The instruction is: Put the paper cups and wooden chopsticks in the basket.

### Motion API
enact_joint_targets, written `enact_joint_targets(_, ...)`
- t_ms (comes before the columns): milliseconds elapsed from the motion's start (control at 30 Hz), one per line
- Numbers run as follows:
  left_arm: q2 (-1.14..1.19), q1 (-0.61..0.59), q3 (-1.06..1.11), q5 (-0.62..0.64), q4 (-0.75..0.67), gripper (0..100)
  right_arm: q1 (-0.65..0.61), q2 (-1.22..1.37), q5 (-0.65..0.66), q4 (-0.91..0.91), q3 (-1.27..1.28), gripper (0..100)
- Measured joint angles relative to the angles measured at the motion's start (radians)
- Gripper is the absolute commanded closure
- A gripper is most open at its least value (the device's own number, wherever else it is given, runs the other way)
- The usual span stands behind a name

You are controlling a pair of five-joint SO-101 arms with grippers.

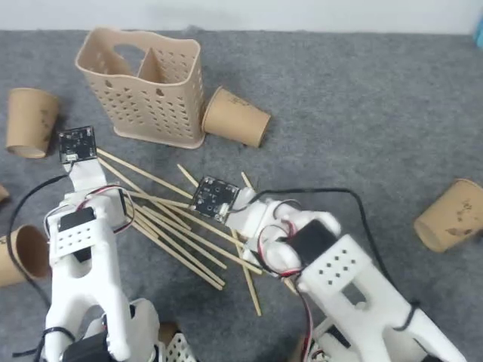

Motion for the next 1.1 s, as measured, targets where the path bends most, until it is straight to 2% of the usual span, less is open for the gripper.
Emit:
enact_joint_targets(133, 0.000, 0.000, 0.000, 0.000, 0.000, 99, 0.146, -0.126, -0.046, 0.115, -0.106, 99.1)
enact_joint_targets(333, 0.000, 0.000, 0.000, 0.000, 0.000, 99, 0.578, -0.307, -0.192, 0.127, -0.138, 99.1)
enact_joint_targets(433, 0.000, 0.000, 0.000, 0.000, 0.000, 99, 0.698, -0.308, -0.265, 0.127, -0.140, 99.1)
enact_joint_targets(733, 0.000, 0.000, 0.000, 0.000, 0.000, 99, 0.646, -0.083, -0.379, 0.032, -0.221, 98.7)
enact_joint_targets(933, 0.000, -0.012, 0.000, 0.003, 0.000, 99, 0.433, 0.146, -0.436, -0.025, -0.278, 98.9)
enact_joint_targets(1100, 0.000, -0.015, 0.000, 0.000, 0.000, 99, 0.298, 0.281, -0.563, -0.224, -0.304, 98.7)
